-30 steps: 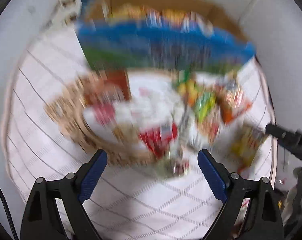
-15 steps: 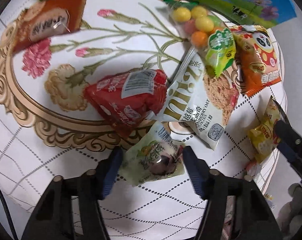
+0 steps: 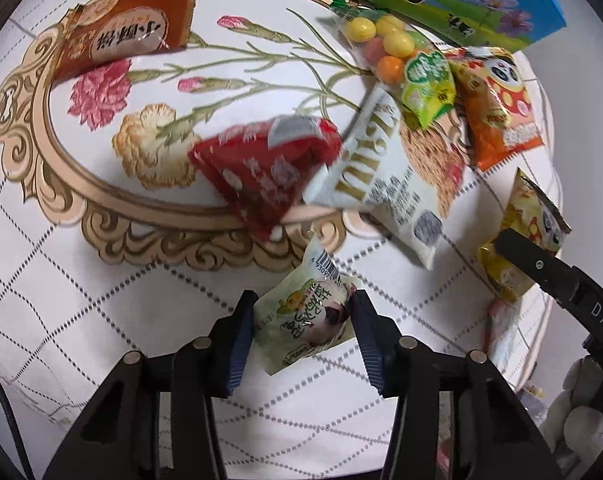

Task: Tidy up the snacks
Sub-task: 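Grasp the small green bag with left tool while right tool grasps panda cracker bag, then carry both bags to the box and open the right tool inside, then grasp the red-white strip pack with right tool while left tool grasps nitz oat cookie pack, then carry both packs into the cardboard box and open both tools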

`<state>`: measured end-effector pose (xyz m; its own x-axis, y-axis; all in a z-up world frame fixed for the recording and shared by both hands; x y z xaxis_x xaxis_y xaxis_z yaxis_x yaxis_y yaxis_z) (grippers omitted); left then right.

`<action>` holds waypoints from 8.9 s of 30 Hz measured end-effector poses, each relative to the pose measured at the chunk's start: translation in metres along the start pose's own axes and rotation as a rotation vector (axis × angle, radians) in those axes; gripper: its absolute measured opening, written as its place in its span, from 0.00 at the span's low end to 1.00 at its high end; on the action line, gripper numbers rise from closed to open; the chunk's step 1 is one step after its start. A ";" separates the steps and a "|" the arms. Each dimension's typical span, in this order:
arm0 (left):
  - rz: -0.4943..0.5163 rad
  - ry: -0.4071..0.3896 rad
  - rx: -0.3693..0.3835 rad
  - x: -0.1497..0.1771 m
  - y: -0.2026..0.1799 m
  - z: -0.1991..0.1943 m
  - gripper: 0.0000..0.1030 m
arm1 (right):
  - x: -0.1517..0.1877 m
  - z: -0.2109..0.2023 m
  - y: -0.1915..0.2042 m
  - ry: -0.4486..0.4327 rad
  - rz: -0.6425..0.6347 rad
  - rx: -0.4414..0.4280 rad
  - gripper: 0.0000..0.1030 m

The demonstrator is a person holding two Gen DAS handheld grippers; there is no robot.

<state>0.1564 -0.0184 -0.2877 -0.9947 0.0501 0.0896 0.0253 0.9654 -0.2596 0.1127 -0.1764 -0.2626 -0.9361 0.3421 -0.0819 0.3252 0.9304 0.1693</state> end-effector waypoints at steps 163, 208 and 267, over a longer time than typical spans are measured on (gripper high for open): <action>-0.212 0.064 0.015 -0.095 -0.052 0.038 0.82 | 0.059 0.008 -0.088 0.064 0.090 0.130 0.65; 0.234 0.081 -0.131 -0.008 -0.054 0.052 0.67 | 0.125 0.027 0.015 0.146 -0.332 0.275 0.65; -0.056 -0.118 0.075 -0.268 0.017 -0.130 0.43 | -0.219 -0.110 0.183 -0.265 -0.256 -0.143 0.46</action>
<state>0.4361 0.0178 -0.1915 -0.9993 -0.0377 -0.0063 -0.0336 0.9439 -0.3285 0.3622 -0.0958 -0.1061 -0.9112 0.1410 -0.3870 0.0463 0.9687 0.2440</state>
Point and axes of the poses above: each gripper's, at about its wrist camera, not at the fingertips, and z roughly the way its jaws point, y to its left, x to its underside, the point moved 3 cm from there along z, roughly the way its jaws point, and after that the axes turned 4 degrees about x, right-handed, at the moved point
